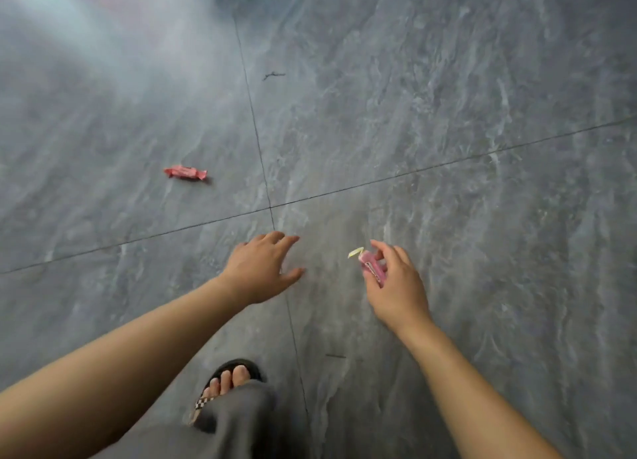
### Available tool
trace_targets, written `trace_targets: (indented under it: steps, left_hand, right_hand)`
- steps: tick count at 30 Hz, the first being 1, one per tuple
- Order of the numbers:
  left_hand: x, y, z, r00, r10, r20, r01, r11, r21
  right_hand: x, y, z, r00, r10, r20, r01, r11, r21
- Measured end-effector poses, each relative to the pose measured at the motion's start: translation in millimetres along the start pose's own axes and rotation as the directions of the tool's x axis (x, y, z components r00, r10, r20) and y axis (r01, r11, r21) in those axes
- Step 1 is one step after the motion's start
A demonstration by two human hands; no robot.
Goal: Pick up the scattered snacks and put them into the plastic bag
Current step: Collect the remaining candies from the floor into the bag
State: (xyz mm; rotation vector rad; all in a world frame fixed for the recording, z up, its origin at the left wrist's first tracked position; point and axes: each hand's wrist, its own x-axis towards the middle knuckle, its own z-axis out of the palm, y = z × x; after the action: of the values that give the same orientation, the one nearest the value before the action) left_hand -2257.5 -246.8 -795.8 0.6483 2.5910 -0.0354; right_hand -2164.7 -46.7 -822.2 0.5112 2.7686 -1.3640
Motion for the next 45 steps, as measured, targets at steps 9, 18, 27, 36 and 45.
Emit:
trace_targets:
  steps: [9, 18, 27, 36, 45]
  left_hand:
    - [-12, -143, -44, 0.976, -0.21, -0.05, 0.207, 0.976, -0.062]
    - [32, -247, -50, 0.958, -0.287, 0.023, 0.287, 0.941, -0.178]
    - [105, -263, 8, 0.907, -0.276, -0.318, 0.191, 0.943, -0.274]
    - [94, -257, 32, 0.929, -0.33, -0.165, 0.273, 0.917, -0.292]
    - [-36, -218, 11, 0.842, -0.53, -0.096, 0.387, 0.72, -0.576]
  right_hand:
    - [52, -99, 65, 0.978, -0.171, 0.117, 0.175, 0.984, -0.024]
    - [104, -139, 148, 0.938, -0.052, 0.342, 0.102, 0.986, -0.13]
    - [139, -108, 174, 0.932, -0.074, 0.354, 0.106, 0.992, -0.072]
    - [134, -91, 179, 0.928, -0.038, 0.371, 0.079, 0.992, -0.096]
    - [120, -173, 184, 0.867, -0.13, 0.482, 0.174, 0.984, -0.048]
